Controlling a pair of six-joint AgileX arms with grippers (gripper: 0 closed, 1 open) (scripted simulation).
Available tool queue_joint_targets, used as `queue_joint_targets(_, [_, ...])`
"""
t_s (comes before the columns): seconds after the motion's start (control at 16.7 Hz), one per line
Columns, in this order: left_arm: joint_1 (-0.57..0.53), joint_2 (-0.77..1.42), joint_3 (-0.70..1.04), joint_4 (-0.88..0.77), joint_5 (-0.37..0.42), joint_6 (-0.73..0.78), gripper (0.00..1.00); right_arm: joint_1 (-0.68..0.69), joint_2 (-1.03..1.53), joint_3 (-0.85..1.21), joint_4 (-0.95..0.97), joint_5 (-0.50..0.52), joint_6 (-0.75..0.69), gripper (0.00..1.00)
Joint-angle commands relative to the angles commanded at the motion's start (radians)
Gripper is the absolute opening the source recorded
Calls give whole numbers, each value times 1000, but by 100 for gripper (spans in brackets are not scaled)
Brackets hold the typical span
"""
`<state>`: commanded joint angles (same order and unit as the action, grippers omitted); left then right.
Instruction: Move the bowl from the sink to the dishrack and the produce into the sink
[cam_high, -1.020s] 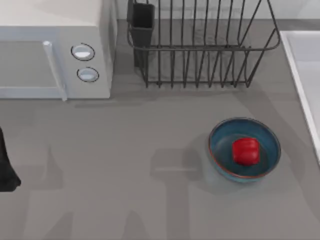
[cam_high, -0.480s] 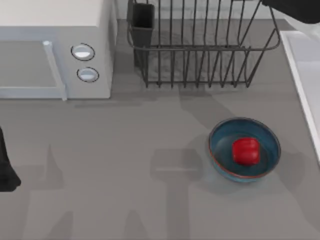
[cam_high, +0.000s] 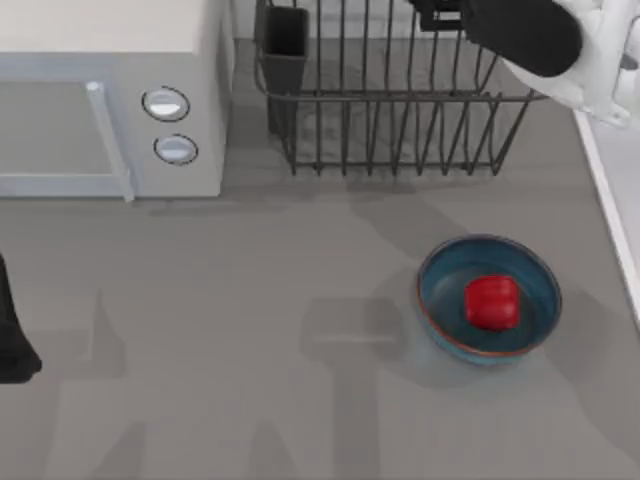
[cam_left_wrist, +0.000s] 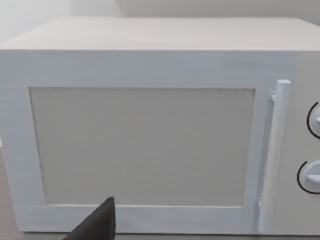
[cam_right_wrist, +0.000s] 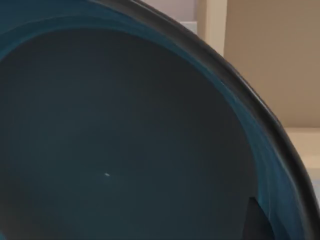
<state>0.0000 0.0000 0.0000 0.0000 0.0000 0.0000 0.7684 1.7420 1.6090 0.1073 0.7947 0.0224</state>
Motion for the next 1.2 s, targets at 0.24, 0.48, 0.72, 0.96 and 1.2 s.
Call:
queue_joint_targets(0.24, [0,0,0,0,0,0,100,-52,138,-108,271,-51,-1,0])
queue_joint_targets(0.48, [0,0,0,0,0,0,100,-109,260,-224,515,-104,-2,0])
queue_joint_targets(0.72, [0,0,0,0,0,0,100,-136,303,-276,593,-130,-5,0])
queue_joint_targets(0.96, [0,0,0,0,0,0,100,-136,303,-276,593,-130,-5,8])
queue_joint_targets(1.2, [0,0,0,0,0,0,100,-136,303,-276,593,-130,-5,38])
